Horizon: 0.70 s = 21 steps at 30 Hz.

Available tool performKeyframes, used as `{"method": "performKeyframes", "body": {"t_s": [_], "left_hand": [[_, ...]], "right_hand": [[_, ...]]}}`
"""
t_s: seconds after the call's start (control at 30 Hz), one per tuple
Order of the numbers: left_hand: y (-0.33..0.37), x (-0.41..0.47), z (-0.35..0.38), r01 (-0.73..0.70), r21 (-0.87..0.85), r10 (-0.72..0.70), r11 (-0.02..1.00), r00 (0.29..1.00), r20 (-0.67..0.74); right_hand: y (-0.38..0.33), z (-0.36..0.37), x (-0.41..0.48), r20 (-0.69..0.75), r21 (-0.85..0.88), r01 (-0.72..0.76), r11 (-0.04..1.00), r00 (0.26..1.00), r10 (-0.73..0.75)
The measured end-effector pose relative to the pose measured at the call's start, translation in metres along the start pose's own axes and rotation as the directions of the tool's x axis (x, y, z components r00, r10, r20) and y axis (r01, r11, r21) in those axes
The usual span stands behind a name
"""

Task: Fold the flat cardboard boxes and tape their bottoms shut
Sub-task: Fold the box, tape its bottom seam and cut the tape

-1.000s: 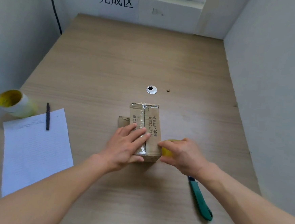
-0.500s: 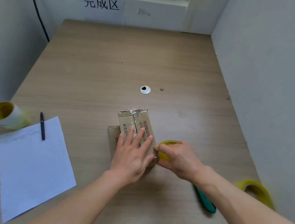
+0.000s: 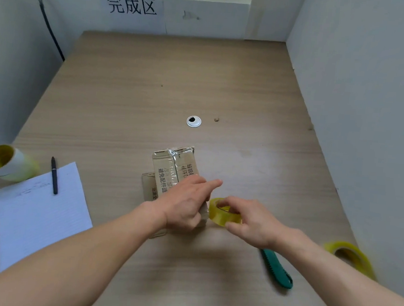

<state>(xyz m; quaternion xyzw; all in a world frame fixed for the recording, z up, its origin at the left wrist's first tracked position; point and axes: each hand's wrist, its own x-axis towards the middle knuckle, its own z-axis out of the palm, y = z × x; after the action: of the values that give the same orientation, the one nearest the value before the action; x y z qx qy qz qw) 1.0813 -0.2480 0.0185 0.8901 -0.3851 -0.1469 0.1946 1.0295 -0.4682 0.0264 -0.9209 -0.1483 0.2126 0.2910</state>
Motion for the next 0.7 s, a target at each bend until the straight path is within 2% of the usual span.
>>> {"method": "performKeyframes", "body": {"t_s": [0.03, 0.1, 0.13, 0.2, 0.27, 0.33, 0.43, 0.57, 0.7], "left_hand": [[0.001, 0.002, -0.001, -0.001, -0.015, 0.001, 1.0, 1.0, -0.013], [0.002, 0.006, 0.0, -0.003, -0.029, 0.002, 1.0, 0.998, -0.055], [0.002, 0.008, 0.001, -0.002, -0.031, 0.0, 1.0, 0.997, -0.081], [0.004, 0.013, 0.003, 0.03, -0.035, -0.034, 0.999, 0.994, -0.104], [0.007, 0.02, 0.0, 0.089, -0.017, -0.09, 0.996, 0.995, -0.051], [0.014, 0.029, -0.005, 0.15, 0.014, -0.151, 0.989, 0.988, 0.031], [0.026, 0.04, -0.015, 0.272, -0.049, -0.265, 0.961, 0.957, 0.118], [0.036, 0.049, -0.026, 0.38, -0.093, -0.366, 0.92, 0.919, 0.145], [0.038, 0.055, -0.028, 0.435, -0.131, -0.412, 0.891, 0.895, 0.168]], "right_hand": [[0.002, -0.004, -0.001, 0.015, -0.039, -0.016, 0.999, 1.0, 0.017], [0.003, -0.013, 0.0, -0.053, -0.325, -0.014, 0.946, 0.999, -0.004], [0.002, -0.017, 0.003, -0.118, -0.495, -0.025, 0.868, 0.992, -0.039], [-0.002, -0.02, 0.009, -0.227, -0.666, -0.054, 0.744, 0.965, -0.133], [-0.001, -0.02, 0.014, -0.321, -0.677, -0.023, 0.735, 0.909, -0.267], [0.001, -0.019, 0.018, -0.398, -0.67, 0.049, 0.741, 0.819, -0.414], [0.001, -0.018, 0.023, -0.455, -0.69, 0.108, 0.716, 0.705, -0.544], [0.007, -0.019, 0.026, -0.451, -0.708, 0.115, 0.696, 0.685, -0.572], [0.007, -0.015, 0.022, -0.49, -0.654, 0.104, 0.749, 0.696, -0.524]]}}
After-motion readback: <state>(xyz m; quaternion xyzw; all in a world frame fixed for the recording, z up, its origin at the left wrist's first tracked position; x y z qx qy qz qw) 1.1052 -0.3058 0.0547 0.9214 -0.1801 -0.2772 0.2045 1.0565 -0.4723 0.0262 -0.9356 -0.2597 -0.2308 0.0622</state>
